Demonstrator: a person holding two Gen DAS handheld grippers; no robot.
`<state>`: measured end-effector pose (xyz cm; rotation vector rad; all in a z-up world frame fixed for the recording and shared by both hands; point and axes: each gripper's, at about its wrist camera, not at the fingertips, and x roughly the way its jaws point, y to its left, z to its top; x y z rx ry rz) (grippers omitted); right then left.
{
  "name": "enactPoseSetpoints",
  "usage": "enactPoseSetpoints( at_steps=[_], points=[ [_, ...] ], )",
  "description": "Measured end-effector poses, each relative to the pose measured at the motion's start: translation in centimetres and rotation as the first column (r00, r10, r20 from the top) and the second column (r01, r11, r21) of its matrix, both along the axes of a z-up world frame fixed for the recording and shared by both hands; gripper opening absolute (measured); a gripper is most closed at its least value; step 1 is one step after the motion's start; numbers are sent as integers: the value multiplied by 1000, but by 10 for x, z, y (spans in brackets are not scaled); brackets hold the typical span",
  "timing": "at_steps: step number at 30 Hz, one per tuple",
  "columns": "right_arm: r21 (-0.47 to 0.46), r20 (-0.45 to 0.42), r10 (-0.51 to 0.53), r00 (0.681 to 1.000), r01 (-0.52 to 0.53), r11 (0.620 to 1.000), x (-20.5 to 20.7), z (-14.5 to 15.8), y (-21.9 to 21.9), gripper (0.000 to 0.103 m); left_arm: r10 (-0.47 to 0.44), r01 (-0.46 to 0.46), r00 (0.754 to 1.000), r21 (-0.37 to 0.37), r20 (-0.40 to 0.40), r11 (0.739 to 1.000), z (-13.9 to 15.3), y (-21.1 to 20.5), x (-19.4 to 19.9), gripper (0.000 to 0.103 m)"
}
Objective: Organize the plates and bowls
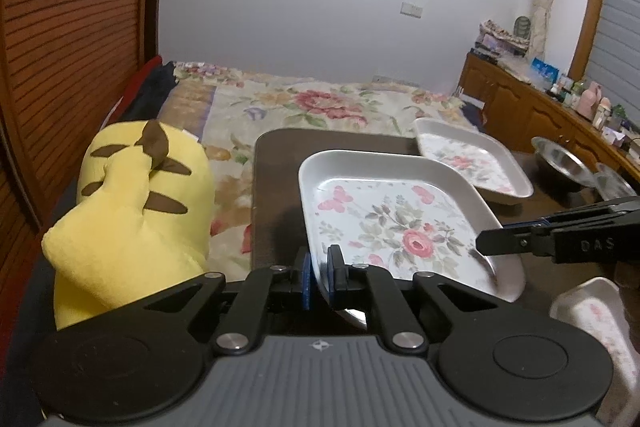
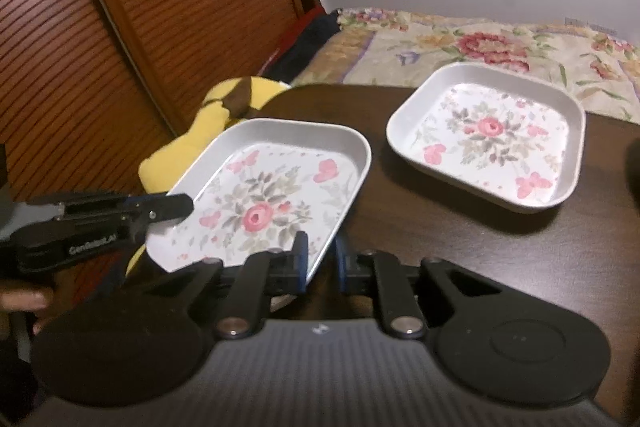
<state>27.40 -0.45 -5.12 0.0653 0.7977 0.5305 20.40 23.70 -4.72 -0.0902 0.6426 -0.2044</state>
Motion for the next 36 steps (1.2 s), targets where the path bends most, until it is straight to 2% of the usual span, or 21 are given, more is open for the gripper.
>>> enactPoseSetpoints(
  at_steps=[15,26,36],
  points=[
    [79,66,-73,995,68,995,-39,24,-57,14,-74,73,996,17,55,997,32,-53,-37,11],
    [106,104,-114,988,103,989,-66,29,-97,14,-113,114,991,-10,70,993,36,-84,-67,11],
    [122,159,-130,979,111,986,-97,28,-112,14,-152,151,986,20,71,988,36,-96,-94,12]
  ],
)
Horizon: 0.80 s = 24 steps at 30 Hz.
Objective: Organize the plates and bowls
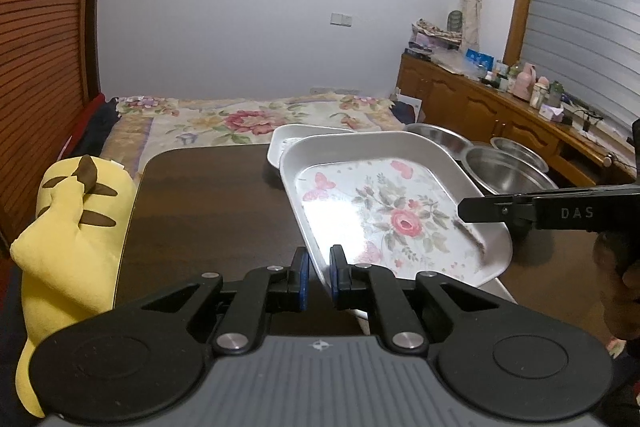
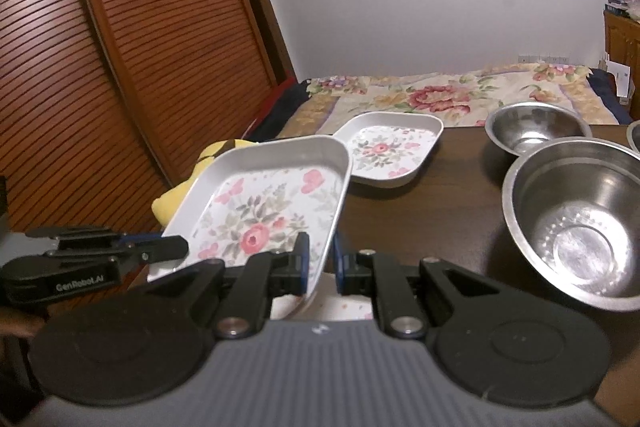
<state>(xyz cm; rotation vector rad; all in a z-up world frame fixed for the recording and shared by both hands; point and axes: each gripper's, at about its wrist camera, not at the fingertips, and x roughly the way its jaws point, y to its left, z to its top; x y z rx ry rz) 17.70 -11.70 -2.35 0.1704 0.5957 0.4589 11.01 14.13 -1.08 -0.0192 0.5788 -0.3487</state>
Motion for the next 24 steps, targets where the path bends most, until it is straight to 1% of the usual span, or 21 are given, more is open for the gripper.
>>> enactPoseSetpoints(
  at_steps=[4,10,15,24],
  points=[
    [21,5,-6,1000,6,1000,-5,-1,-5,14,-3,3,1000,3,10,1000,2,-3,-7,12],
    [15,18,-10,1000,10,1000,-13,-3,-11,14,-10,10,1000,-3,10,1000,-2,-8,-13,12],
    [31,22,-19,1000,18,999,-22,-5,-18,14,-15,16,1000,-5,14,1000,-3,-13,-21,12],
    [7,41,-30,999,29,1000,-39,-13,-24,14,-23,22,1000,-16,-14,1000,-16,-20,-29,12]
  ],
)
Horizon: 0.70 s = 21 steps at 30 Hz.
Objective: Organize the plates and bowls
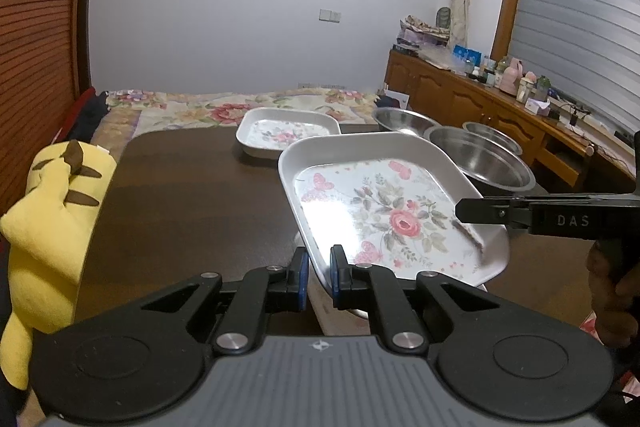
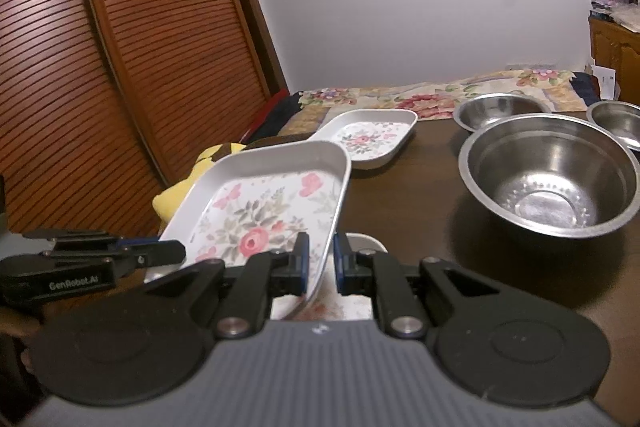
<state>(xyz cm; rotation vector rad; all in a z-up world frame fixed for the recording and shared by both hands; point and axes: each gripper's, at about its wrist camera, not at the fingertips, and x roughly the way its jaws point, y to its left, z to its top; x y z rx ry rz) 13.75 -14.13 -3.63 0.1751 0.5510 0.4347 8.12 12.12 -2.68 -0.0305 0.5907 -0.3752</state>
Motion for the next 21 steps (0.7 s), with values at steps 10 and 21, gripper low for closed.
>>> enactPoseSetpoints(
  at_steps=[10,21],
  points=[
    [-23,-22,-13,1000,13,1000,-7,-16,-7,15,-10,10,1000,15,-21,1000,-13,-10,-6,12],
    [-81,-22,-14,1000,12,997,-17,-27,-5,15,-9,10,999,51,-32,999,-26,-17,-9,12]
  ],
)
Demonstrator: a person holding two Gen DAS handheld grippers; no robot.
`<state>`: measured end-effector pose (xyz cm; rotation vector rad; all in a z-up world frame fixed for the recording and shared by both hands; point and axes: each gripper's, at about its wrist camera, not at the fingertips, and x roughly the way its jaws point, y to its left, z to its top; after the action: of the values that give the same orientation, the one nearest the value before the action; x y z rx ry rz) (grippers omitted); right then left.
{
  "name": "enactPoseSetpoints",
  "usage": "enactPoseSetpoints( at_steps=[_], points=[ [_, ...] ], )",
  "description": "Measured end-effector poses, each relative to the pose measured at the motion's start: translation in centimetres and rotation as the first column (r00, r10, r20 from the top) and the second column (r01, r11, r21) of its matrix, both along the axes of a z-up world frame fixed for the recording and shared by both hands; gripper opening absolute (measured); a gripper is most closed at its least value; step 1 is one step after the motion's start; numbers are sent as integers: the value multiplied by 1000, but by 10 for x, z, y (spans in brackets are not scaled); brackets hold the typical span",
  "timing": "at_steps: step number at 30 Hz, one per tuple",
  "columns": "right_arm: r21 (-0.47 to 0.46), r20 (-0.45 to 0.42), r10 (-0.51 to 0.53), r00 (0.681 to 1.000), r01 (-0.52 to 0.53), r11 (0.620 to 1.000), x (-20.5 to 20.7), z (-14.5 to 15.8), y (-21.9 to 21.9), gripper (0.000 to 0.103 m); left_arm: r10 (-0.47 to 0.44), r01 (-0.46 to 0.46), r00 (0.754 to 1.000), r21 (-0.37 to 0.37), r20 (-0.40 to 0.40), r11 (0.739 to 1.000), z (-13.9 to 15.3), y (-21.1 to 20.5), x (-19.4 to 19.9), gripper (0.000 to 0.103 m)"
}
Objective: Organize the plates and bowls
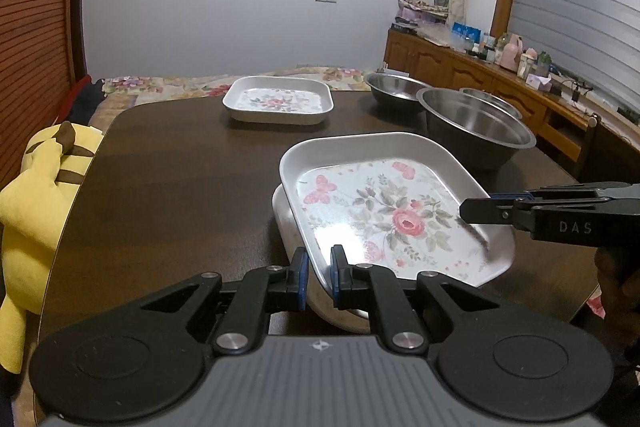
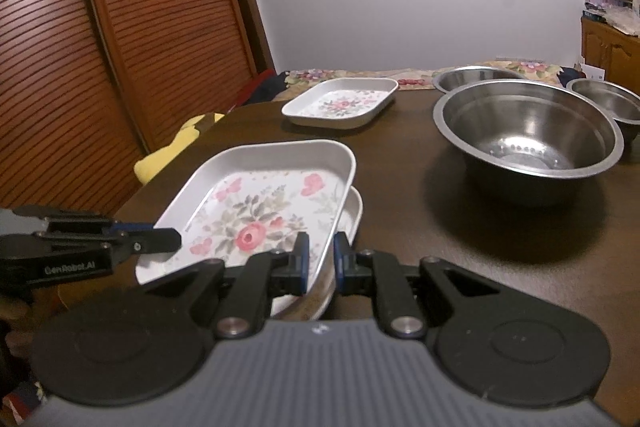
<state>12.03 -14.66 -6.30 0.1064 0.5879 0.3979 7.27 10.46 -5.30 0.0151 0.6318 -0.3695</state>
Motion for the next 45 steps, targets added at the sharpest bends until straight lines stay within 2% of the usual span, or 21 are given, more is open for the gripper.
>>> enactPoseSetpoints(
  at_steps=[20,38,45],
  points=[
    [-46,-5,-8,1000,8,999,1,-8,4,16,27,-32,998,98,51,995,-9,-13,-3,17],
    [-34,-8,-8,1000,7,999,0,-11,4,16,30,-33,999,69,38,997,-14,-9,0,18],
    [-14,12,-7,1000,8,1000,-3,-2,-1,16,42,-45,998,49,55,998,-1,-4,0,21]
  ],
)
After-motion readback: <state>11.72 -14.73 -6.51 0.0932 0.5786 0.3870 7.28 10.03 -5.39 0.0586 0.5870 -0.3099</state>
